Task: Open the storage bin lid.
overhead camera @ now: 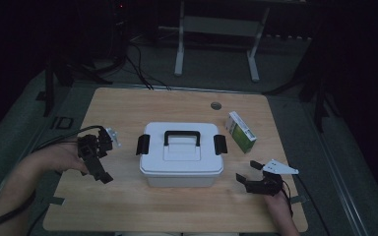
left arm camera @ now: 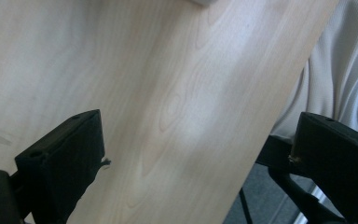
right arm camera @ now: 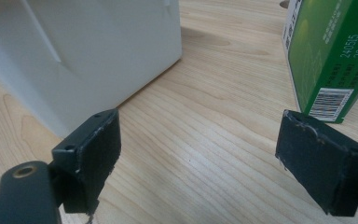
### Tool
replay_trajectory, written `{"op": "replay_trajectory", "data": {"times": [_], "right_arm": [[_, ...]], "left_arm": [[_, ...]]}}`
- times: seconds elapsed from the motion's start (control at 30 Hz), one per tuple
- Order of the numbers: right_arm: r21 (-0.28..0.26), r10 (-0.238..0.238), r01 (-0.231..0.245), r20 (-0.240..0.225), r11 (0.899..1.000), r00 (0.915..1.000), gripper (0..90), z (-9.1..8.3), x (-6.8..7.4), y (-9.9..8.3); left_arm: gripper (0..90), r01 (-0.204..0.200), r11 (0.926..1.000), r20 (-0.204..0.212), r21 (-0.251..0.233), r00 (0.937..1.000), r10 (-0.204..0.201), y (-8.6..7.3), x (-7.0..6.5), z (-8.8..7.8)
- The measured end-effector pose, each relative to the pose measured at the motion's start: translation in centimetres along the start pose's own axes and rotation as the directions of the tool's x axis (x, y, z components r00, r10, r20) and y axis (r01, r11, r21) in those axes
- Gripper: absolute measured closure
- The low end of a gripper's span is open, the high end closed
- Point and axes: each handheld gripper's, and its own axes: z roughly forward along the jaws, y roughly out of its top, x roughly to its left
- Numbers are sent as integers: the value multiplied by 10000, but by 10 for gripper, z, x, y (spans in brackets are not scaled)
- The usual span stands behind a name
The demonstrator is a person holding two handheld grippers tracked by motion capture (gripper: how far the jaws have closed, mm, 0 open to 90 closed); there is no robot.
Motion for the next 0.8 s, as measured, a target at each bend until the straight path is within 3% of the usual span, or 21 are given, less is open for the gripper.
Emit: {"op": "replay_trajectory", "data": {"times": [0.5, 0.8], "right_arm": [[-47, 26, -26, -36, 10000, 10000, 138, 0, -1, 0], [7, 12, -12, -131, 10000, 9999, 137, 0, 0, 0]], "left_arm": [[27, -608, 9981, -356, 17, 9975, 609, 34, -4, -24], [27, -852, 9961, -500, 210, 9950, 862, 53, -5, -28]]}}
